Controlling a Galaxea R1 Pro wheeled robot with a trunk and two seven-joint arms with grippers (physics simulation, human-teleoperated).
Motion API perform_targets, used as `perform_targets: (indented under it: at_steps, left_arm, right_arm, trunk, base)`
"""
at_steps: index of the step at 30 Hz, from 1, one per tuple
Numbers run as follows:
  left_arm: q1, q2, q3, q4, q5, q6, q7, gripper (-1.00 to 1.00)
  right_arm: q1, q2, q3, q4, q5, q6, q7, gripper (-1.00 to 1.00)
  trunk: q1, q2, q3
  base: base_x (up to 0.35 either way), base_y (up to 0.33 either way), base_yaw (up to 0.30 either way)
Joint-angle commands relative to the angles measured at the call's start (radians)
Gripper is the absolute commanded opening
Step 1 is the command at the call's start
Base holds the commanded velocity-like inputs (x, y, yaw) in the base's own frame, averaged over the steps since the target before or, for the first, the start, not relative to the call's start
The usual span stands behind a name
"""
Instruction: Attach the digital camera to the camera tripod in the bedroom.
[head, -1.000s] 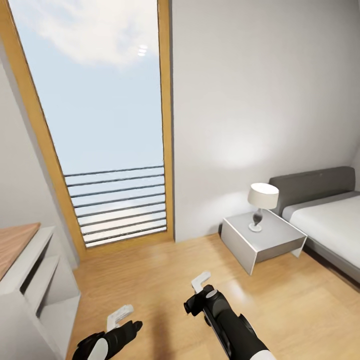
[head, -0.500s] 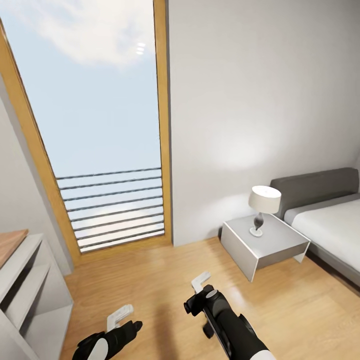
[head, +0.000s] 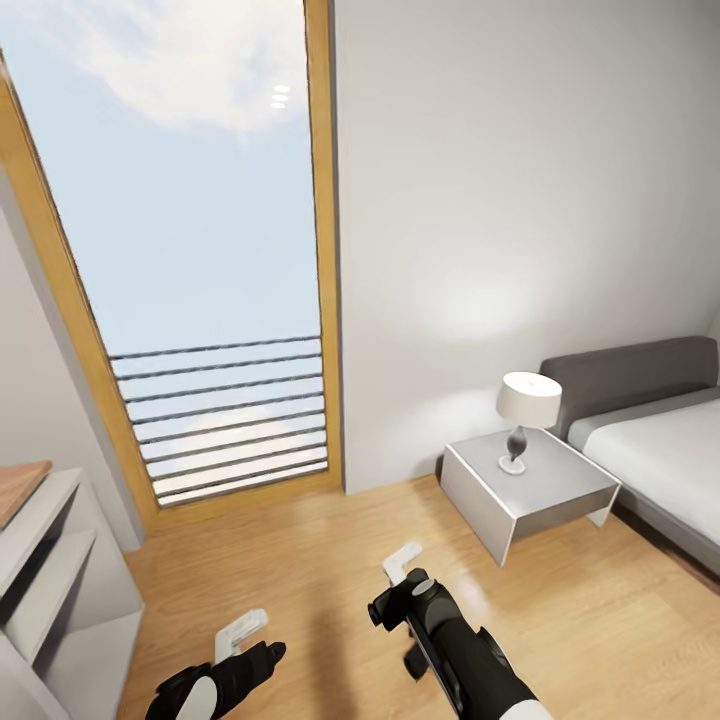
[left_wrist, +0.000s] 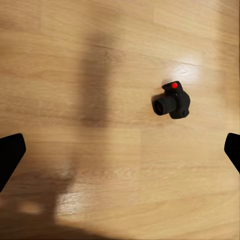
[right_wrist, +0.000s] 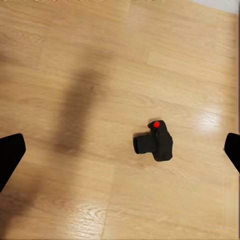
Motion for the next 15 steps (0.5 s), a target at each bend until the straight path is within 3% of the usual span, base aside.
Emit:
perform_targets:
  at_steps: [1,10,15]
  left_arm:
    - [0.000,0.000,-0.002,-0.002,0.010,0.002,0.009,1.00]
    - [-0.001,0.000,-0.001,-0.002,0.010,0.003,0.009,1.00]
    - [-0.001,0.001,-0.001,-0.002,0.010,0.003,0.009,1.00]
  right_arm:
    - [0.000,0.000,0.000,-0.002,0.011,0.005,0.007,1.00]
    - [0.001,0.000,-0.003,-0.069,0.011,0.010,0.007,1.00]
    - [0.003,0.000,-0.005,-0.116,0.011,0.014,0.007,1.00]
  trunk:
    - [0.000,-0.001,-0.001]
    - [0.000,-0.001,-0.001]
    - [0.000,-0.001,-0.001]
  base:
    - [0.084,-0.126,0.000]
    - [0.121,-0.199,0.000]
    - [0.063,-0.101,0.000]
